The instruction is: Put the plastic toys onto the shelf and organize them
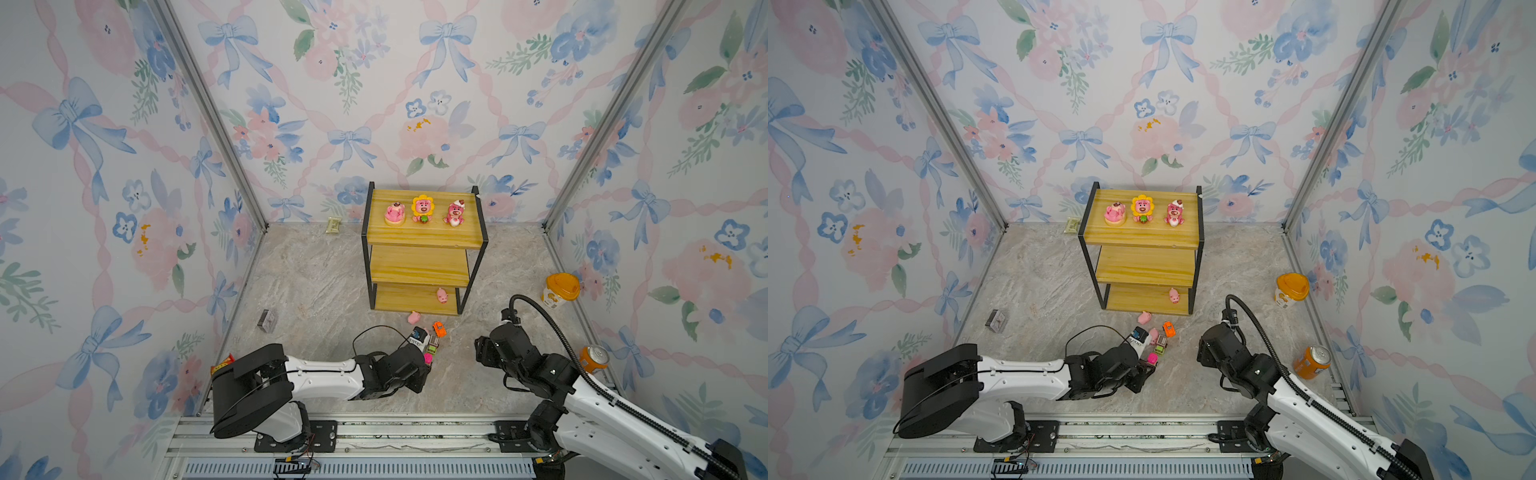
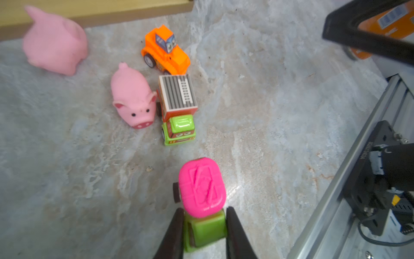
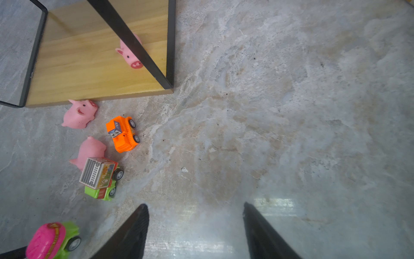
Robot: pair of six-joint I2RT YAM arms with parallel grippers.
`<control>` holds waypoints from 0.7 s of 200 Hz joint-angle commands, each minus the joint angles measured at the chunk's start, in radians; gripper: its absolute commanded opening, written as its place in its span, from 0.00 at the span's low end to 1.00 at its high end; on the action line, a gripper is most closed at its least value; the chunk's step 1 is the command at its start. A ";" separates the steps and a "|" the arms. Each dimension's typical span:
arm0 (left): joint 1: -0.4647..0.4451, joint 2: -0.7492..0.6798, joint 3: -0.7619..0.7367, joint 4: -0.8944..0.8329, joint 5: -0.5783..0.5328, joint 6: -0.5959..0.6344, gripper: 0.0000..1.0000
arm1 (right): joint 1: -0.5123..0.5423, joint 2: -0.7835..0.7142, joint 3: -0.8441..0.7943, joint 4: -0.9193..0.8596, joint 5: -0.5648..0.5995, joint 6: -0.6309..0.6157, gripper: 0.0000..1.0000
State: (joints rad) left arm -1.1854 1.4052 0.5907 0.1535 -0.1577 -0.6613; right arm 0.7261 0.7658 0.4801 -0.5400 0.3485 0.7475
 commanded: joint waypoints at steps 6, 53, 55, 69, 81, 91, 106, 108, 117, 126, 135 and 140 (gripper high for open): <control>-0.004 -0.136 0.004 -0.057 -0.100 0.042 0.05 | -0.012 -0.022 -0.003 -0.032 0.016 -0.015 0.69; 0.087 -0.325 0.055 -0.142 -0.204 0.089 0.05 | -0.018 -0.034 0.000 -0.044 0.017 -0.020 0.69; 0.094 -0.331 0.058 -0.145 -0.205 0.090 0.05 | -0.018 -0.035 0.000 -0.044 0.017 -0.020 0.69; 0.134 -0.348 0.072 -0.149 -0.197 0.115 0.05 | -0.019 -0.043 0.000 -0.049 0.018 -0.020 0.69; 0.157 -0.344 0.094 -0.152 -0.199 0.141 0.05 | -0.022 -0.052 0.000 -0.056 0.020 -0.021 0.69; 0.172 -0.330 0.121 -0.153 -0.196 0.163 0.06 | -0.024 -0.059 0.002 -0.063 0.024 -0.022 0.69; 0.183 -0.290 0.182 -0.150 -0.187 0.195 0.06 | -0.029 -0.075 0.002 -0.077 0.027 -0.025 0.69; 0.183 -0.284 0.190 -0.150 -0.186 0.199 0.06 | -0.029 -0.076 0.002 -0.078 0.027 -0.025 0.69; 0.185 -0.256 0.217 -0.144 -0.179 0.214 0.06 | -0.032 -0.085 0.002 -0.085 0.029 -0.025 0.69; 0.185 -0.224 0.244 -0.136 -0.169 0.227 0.06 | -0.034 -0.093 0.000 -0.089 0.029 -0.025 0.69; 0.185 -0.193 0.269 -0.126 -0.164 0.229 0.05 | -0.036 -0.102 -0.002 -0.093 0.029 -0.024 0.69; 0.184 -0.177 0.281 -0.118 -0.161 0.228 0.05 | -0.037 -0.107 -0.003 -0.094 0.030 -0.024 0.69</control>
State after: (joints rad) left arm -1.0058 1.1641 0.8055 0.0193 -0.3344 -0.4889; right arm 0.7006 0.6815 0.4801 -0.5892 0.3527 0.7395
